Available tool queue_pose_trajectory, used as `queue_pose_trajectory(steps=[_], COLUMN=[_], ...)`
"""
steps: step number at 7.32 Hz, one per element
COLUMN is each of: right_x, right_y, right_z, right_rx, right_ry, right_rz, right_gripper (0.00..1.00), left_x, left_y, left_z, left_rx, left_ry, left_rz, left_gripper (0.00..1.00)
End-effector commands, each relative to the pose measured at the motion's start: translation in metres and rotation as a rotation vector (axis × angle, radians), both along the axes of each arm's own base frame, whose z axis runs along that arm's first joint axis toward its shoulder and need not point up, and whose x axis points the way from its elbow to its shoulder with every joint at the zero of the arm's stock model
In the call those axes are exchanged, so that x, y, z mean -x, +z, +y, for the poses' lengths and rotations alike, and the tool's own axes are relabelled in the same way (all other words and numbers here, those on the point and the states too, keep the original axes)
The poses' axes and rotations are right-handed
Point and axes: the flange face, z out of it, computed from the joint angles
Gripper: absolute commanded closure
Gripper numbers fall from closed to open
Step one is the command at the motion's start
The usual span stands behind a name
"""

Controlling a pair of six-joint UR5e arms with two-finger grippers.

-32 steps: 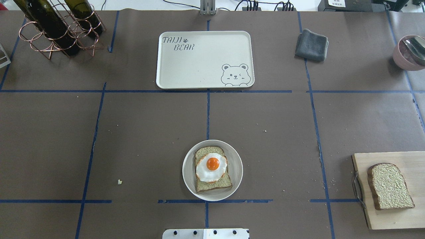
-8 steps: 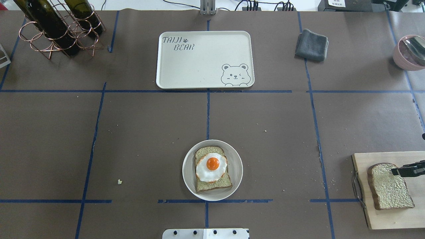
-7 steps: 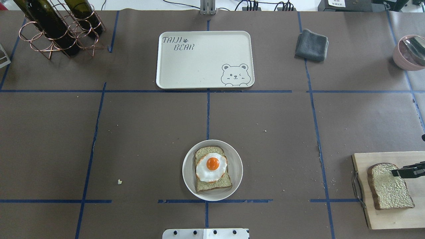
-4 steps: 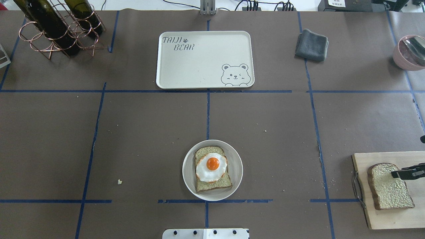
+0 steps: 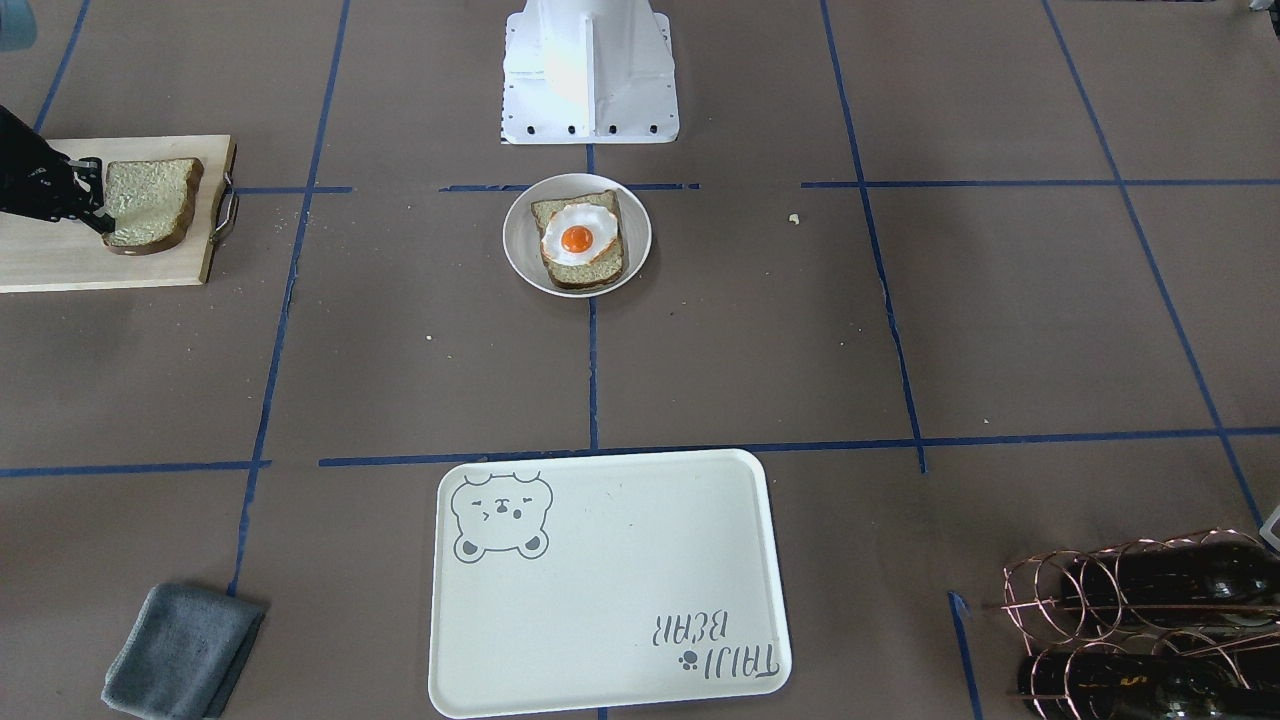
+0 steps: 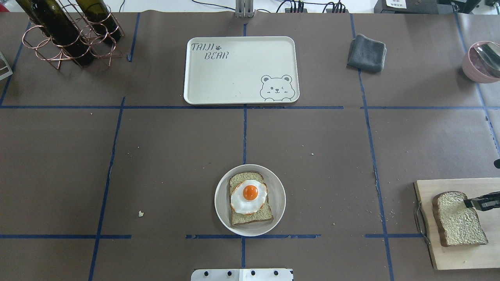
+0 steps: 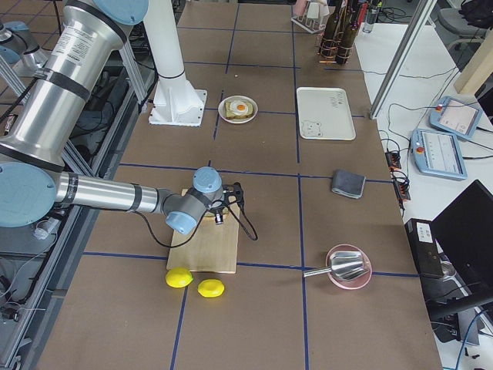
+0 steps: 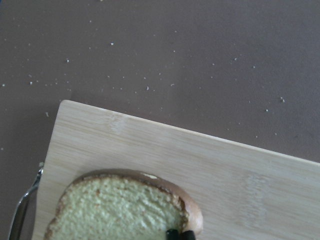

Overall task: Make sandwich and place on tray
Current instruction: 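Grasp the bread slice on the wooden board with the right gripper, then carry the bread slice with the right gripper over the egg toast plate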

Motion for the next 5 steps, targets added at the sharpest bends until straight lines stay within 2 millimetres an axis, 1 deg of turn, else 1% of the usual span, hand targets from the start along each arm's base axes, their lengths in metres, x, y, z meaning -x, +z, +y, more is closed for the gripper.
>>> queue_pose_trajectory(steps=[1, 3, 4, 5], right_x=[0.0, -0.017, -0.021, -0.018], right_y=[-0.016, -0.053, -0.071, -0.084], right_z=[0.0, -0.01, -0.013, -0.019], right_rx=[-0.009, 0.006, 0.0, -0.016], right_ry=[-0.013, -0.032, -0.042, -0.05], right_rz=[-0.038, -0.157, -0.199, -0.227], right_gripper=[1.0, 1.0, 1.0, 1.0], left_x=[0.0, 0.0, 0.0, 0.0], left_y=[-0.003, -0.003, -0.003, -0.003], left_z=[0.0, 0.0, 0.0, 0.0], left_rx=[-0.005, -0.007, -0.005, -0.002], left_ry=[0.0, 0.0, 0.0, 0.0], left_rz=[0.0, 0.0, 0.0, 0.0], left_gripper=[0.0, 0.0, 0.0, 0.0])
